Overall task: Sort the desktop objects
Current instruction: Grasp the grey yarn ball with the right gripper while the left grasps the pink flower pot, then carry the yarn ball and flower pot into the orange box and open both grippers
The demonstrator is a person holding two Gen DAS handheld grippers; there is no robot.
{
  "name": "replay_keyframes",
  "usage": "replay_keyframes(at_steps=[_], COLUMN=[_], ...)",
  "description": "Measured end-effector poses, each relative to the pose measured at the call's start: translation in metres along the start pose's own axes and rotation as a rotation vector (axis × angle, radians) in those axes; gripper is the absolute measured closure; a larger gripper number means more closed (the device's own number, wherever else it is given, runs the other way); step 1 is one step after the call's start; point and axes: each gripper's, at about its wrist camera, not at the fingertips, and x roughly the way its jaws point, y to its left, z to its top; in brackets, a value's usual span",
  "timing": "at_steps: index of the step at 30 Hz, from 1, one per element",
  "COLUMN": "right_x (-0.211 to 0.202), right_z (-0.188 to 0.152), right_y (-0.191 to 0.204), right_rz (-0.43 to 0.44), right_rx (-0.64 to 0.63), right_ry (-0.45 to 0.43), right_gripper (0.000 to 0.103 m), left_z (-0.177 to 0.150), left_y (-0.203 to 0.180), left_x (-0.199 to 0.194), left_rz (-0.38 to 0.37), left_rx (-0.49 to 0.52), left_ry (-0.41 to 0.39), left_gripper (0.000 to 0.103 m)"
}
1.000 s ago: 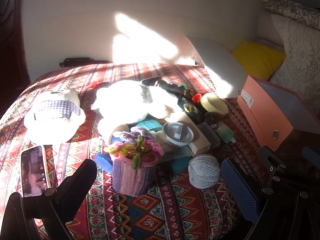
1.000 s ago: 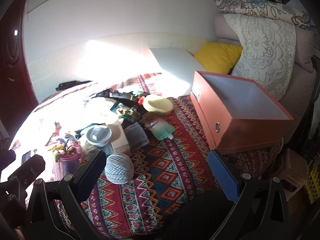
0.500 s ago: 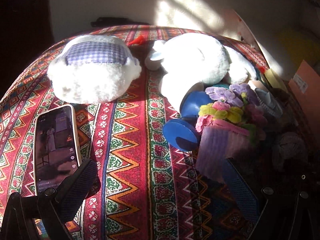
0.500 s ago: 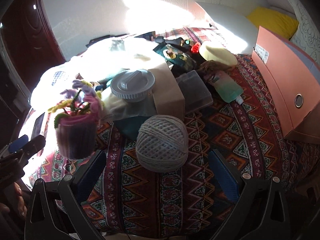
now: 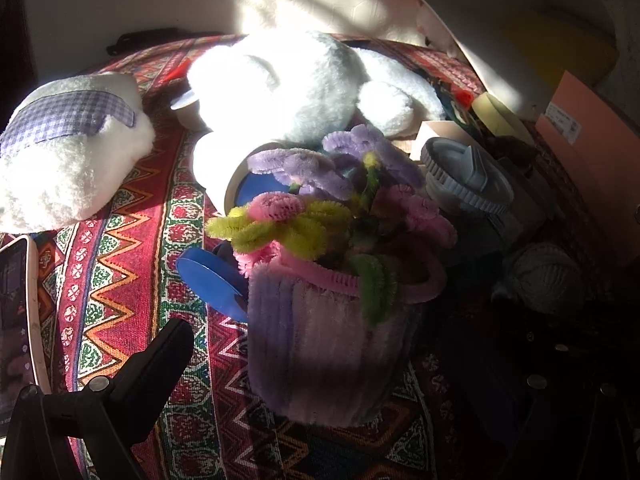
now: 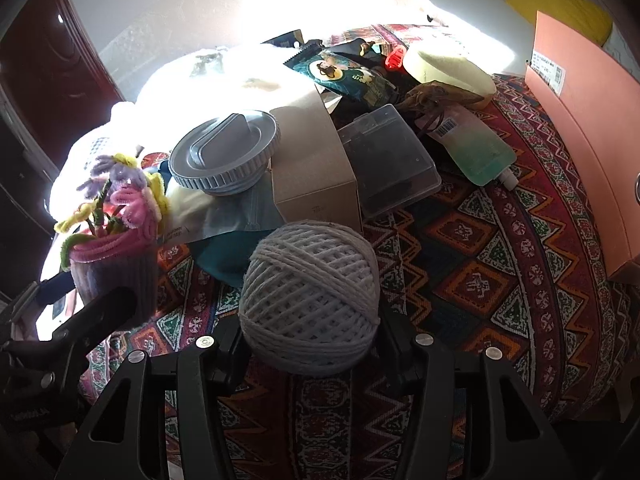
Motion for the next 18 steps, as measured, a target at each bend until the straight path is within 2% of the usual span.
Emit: replay_keyframes(at_steps=[2, 4, 5, 7, 10, 13, 18], right_x=[0.001, 0.002, 0.003, 0.003, 0.001, -0.005, -0.034], right_z=[-0.001, -0.001, -0.002, -0.002, -0.003, -0.003, -0.005], right_y=[-0.002, -0.003, -0.004, -0.004, -0.004, -0.011, -0.010], right_rz=[0.007, 0.015, 0.016, 0.011, 0.003, 0.035, 0.081], right_rx=[-0.003, 0.001, 0.002, -0.003, -0.003, 0.033, 0.025], right_ry=[-0.002, -0.001, 0.002, -0.004, -0.016, -0.037, -0.130], right_gripper=[0.047, 0.046, 0.046, 0.046, 0.047, 0.048, 0.049], left_z=[0.003, 0.003, 0.003, -0.001, -0.003, -0.002, -0.001], left_y=[0.002, 0.003, 0.003, 0.003, 0.004, 0.010, 0.006], left_x=[0.006, 0.011, 0.014, 0.017, 0.012, -0.004, -0.054], left_rz=[-0.030, -0.048, -0.047, -0.055, -0.077, -0.140, -0.167], left_rx=[-0.011, -0.014, -0.013, -0.010, -0.019, -0.056, -0.010], left_ry=[0.007, 0.026, 0.039, 0.051, 0.029, -0.041, -0.252], left_gripper=[0.003, 0.017, 0.029, 0.036, 0.039, 0.040, 0.040])
